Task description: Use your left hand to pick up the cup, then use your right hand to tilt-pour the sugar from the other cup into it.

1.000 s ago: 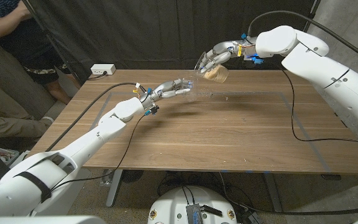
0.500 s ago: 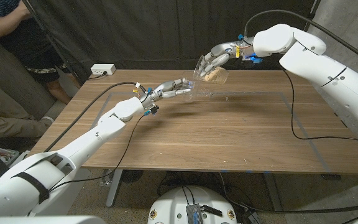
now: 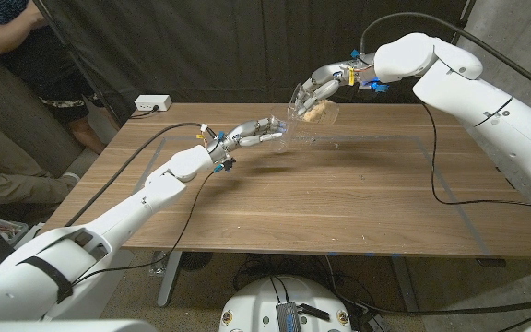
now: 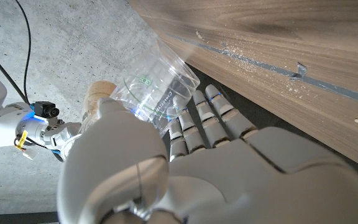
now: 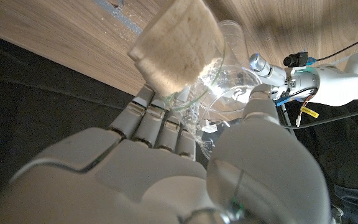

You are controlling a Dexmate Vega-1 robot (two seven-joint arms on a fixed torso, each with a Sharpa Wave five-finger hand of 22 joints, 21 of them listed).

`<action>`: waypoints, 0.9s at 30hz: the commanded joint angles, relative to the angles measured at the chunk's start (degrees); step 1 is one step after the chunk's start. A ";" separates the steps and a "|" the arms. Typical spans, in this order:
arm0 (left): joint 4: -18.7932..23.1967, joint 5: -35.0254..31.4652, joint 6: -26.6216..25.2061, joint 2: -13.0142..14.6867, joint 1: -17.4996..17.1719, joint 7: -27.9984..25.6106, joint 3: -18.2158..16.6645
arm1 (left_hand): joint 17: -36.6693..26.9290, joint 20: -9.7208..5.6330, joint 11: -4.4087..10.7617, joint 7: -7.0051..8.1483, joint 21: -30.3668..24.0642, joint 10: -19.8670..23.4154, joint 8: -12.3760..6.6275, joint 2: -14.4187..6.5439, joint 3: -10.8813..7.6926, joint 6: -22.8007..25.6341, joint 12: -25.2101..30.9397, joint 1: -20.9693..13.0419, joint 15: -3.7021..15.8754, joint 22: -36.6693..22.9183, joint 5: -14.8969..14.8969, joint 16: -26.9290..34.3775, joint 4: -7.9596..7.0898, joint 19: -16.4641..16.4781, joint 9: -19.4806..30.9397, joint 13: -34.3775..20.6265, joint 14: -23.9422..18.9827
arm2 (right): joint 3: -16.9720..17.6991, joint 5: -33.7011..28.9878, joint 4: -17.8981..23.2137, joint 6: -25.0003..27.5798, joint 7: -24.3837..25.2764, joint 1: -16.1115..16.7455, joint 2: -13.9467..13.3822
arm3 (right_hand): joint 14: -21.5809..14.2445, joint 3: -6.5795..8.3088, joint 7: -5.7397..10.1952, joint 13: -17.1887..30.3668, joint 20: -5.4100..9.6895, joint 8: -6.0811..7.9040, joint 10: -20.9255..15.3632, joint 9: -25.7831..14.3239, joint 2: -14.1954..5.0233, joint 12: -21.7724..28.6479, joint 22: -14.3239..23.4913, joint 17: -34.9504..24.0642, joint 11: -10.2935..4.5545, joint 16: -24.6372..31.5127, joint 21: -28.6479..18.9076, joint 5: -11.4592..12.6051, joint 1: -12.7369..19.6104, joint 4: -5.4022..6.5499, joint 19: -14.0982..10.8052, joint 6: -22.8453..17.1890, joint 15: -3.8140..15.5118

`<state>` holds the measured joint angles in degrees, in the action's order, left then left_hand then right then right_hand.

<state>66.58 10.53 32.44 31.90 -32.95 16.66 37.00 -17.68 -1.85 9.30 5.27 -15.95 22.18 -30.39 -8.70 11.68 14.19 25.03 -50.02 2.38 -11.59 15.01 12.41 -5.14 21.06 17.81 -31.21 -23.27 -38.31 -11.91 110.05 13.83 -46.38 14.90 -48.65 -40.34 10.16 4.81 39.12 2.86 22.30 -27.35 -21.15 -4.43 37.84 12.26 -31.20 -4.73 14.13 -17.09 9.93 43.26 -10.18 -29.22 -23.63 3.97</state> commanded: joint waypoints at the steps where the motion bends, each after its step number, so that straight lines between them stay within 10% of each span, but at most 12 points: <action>1: -2.11 -0.43 3.81 -0.52 -0.20 -0.23 0.53 | -0.28 -0.57 0.08 0.25 -0.13 0.54 -0.55 -0.06 -0.26 0.76 0.25 -0.80 7.74 -0.26 -0.32 0.10 -0.10 0.33 -0.11 -0.21 -0.71 | 0.11 -1.06 0.17 0.20 -1.24 -0.36 0.39 | -0.49 2.42 -0.03 0.35 4.03 -0.03 -0.41 -0.12 -0.84 0.12 0.14 -0.31 -0.11 -0.36 0.04 0.30 0.10 2.16 0.17 -0.70 9.42; 27: -5.66 -0.11 6.62 -1.63 -0.15 -1.28 0.67 | -0.29 -0.57 0.11 0.24 -0.12 0.59 -0.52 -0.21 -0.61 0.75 0.26 -1.47 7.73 -0.26 -0.38 -0.11 0.01 0.19 -0.40 -0.26 -0.80 | -2.26 -5.99 1.22 -0.09 -5.91 -3.26 1.96 | -0.56 2.56 0.04 0.46 4.08 -0.21 -0.66 -0.31 -0.86 0.02 0.14 -0.44 -0.27 -0.43 0.12 0.30 0.09 2.14 0.17 -0.85 9.42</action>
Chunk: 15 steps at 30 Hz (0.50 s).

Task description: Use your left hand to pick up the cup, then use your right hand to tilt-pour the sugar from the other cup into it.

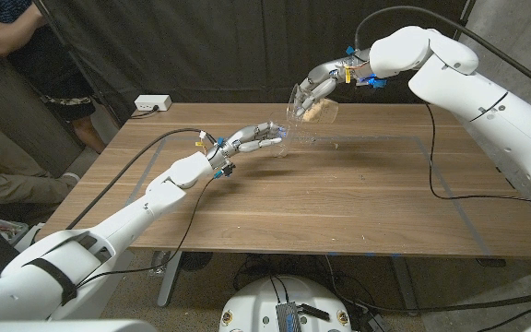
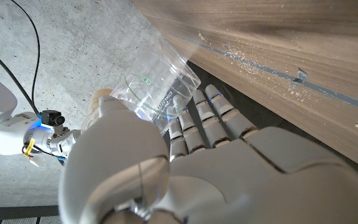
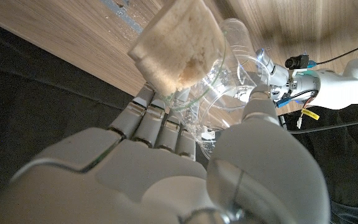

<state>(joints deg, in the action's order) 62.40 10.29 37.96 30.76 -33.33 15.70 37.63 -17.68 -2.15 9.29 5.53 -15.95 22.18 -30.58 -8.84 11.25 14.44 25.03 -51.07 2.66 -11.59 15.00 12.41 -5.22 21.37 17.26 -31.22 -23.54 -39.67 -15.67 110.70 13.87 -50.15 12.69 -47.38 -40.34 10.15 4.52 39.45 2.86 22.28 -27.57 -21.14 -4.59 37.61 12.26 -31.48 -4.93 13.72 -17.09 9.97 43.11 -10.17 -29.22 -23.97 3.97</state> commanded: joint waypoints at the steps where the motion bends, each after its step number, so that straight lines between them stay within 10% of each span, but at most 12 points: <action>1: -1.56 0.12 1.18 -0.51 0.28 -0.26 0.06 | -0.29 -0.28 0.12 -0.05 -0.13 0.58 -0.35 -0.07 -0.18 0.55 0.25 -0.42 7.50 -0.26 -0.37 -0.15 0.09 -0.11 0.14 -0.26 -0.47 | -0.90 -2.27 0.54 -0.18 -2.24 -1.05 0.76 | -0.57 2.58 0.35 0.12 4.07 -0.21 -0.50 -0.33 -0.71 0.26 0.13 -0.16 0.09 -0.03 0.12 0.26 0.25 2.12 0.14 -0.49 9.42; 15: -2.71 0.39 1.93 -1.20 0.76 0.32 0.34 | -0.33 -0.29 -0.13 -0.02 -0.15 0.61 -0.41 -0.07 -0.25 0.68 0.25 -0.48 7.57 -0.27 -0.45 -0.19 0.00 -0.13 0.04 -0.29 -0.51 | -1.57 -4.37 0.32 -1.25 -4.24 -1.93 1.29 | -0.71 2.62 0.29 0.11 4.07 -0.25 -0.78 -0.43 -0.72 0.22 0.13 -0.24 -0.16 -0.02 0.16 0.27 0.13 2.17 0.14 -0.70 9.43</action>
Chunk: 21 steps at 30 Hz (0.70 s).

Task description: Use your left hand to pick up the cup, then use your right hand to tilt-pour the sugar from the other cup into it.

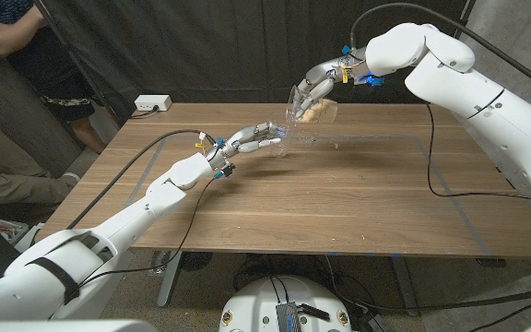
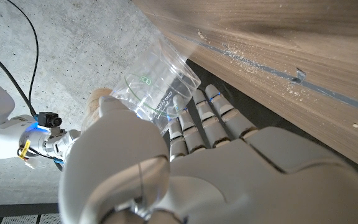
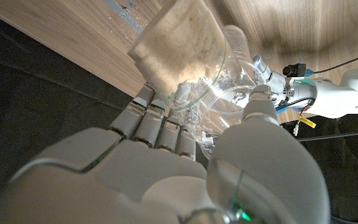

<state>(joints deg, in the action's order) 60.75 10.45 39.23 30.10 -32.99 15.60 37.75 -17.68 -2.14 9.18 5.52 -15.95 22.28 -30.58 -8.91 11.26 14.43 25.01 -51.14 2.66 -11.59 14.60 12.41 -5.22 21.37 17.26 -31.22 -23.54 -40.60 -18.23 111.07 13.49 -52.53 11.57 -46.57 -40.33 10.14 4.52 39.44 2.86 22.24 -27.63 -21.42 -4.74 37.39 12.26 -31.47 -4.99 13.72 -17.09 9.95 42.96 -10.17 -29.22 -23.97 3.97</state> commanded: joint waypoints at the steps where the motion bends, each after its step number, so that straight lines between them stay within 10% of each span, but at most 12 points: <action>1: -1.13 0.20 0.68 -0.57 0.46 0.43 0.24 | -0.33 -0.32 0.04 0.02 -0.16 0.63 -0.41 0.00 -0.26 0.67 0.31 -0.42 7.55 -0.27 -0.06 -0.19 -0.01 -0.11 0.04 -0.29 -0.54 | -0.76 -2.05 -0.07 -1.02 -2.07 -0.93 0.52 | -0.72 2.63 0.33 0.13 4.07 -0.21 -0.75 -0.16 -0.58 0.44 0.13 -0.25 -0.02 -0.02 0.16 0.29 0.29 2.16 0.12 -0.71 9.44; 21: -2.30 0.75 1.58 -1.30 0.49 0.87 0.39 | -0.37 -0.40 0.13 -0.03 -0.22 0.69 -0.44 0.00 -0.34 0.63 0.33 -0.46 7.61 -0.28 -0.17 -0.27 -0.16 -0.05 -0.03 -0.33 -0.57 | -1.59 -3.87 -2.00 -2.91 -5.59 -3.23 1.90 | -0.91 2.72 0.37 0.11 4.10 -0.37 -0.94 -0.31 -0.54 0.31 0.13 -0.39 0.13 -0.02 0.21 0.32 0.29 2.13 0.08 -0.79 9.43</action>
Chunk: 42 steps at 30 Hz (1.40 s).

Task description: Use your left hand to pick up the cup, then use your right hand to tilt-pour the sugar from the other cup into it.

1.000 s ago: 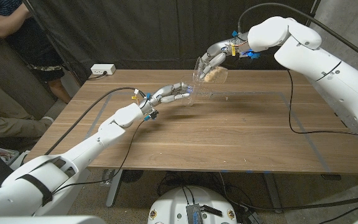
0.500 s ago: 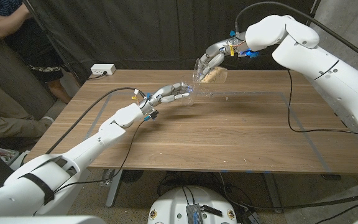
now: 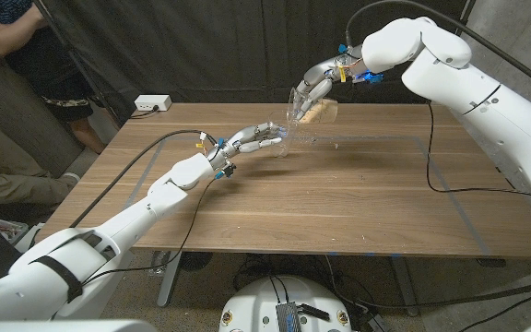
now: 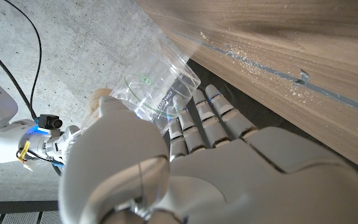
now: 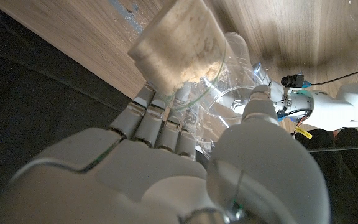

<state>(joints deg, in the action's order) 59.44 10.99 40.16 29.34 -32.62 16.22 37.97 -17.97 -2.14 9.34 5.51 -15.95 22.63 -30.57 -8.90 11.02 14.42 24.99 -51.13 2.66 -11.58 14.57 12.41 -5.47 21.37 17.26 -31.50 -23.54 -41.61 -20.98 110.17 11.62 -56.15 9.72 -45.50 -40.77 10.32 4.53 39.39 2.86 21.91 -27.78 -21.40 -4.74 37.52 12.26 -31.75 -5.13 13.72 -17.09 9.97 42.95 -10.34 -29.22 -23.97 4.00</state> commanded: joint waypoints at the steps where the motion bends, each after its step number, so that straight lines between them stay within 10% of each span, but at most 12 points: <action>1: -1.14 0.22 0.75 -0.63 0.17 0.27 0.18 | -0.09 -0.43 -0.03 0.09 -0.23 0.35 -0.50 -0.02 -0.10 0.76 0.36 -0.48 7.61 -0.28 -0.15 -0.25 0.08 -0.03 -0.04 -0.05 -0.62 | -0.63 -1.13 -1.22 -1.12 -2.22 -1.55 0.94 | -0.49 2.56 0.36 0.17 4.10 -0.05 -0.78 -0.32 -0.55 0.18 0.13 -0.12 0.32 -0.01 0.21 0.30 0.29 2.31 0.08 -0.77 9.41; 42: -3.78 0.72 1.67 -2.27 0.83 1.10 0.40 | -0.16 -0.30 -0.14 0.00 -0.27 0.34 -0.68 0.03 -0.28 0.85 0.29 -0.68 7.62 -0.28 -0.34 -0.32 -0.12 -0.10 -0.09 -0.13 -0.73 | -2.56 -7.43 -3.19 -6.22 -8.66 -6.64 3.72 | -0.62 2.77 0.46 0.35 4.10 -0.42 -0.86 -0.67 -0.46 -0.12 0.12 -0.36 -0.23 -0.20 0.37 0.33 0.30 2.26 0.06 -0.90 9.40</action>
<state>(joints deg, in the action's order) 56.29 11.59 41.75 27.52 -32.10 16.82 38.22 -17.95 -2.14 9.28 5.41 -15.95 22.58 -30.95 -8.67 10.86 14.93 24.99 -51.34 2.35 -11.59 14.56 12.41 -5.63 21.37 16.99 -31.48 -23.85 -44.02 -27.14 107.03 6.32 -63.44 3.67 -42.41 -40.86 10.40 4.93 39.44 2.86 21.52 -28.29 -21.94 -4.48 37.39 12.27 -32.02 -5.06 13.72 -16.73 9.81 43.21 -10.42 -29.22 -24.36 4.08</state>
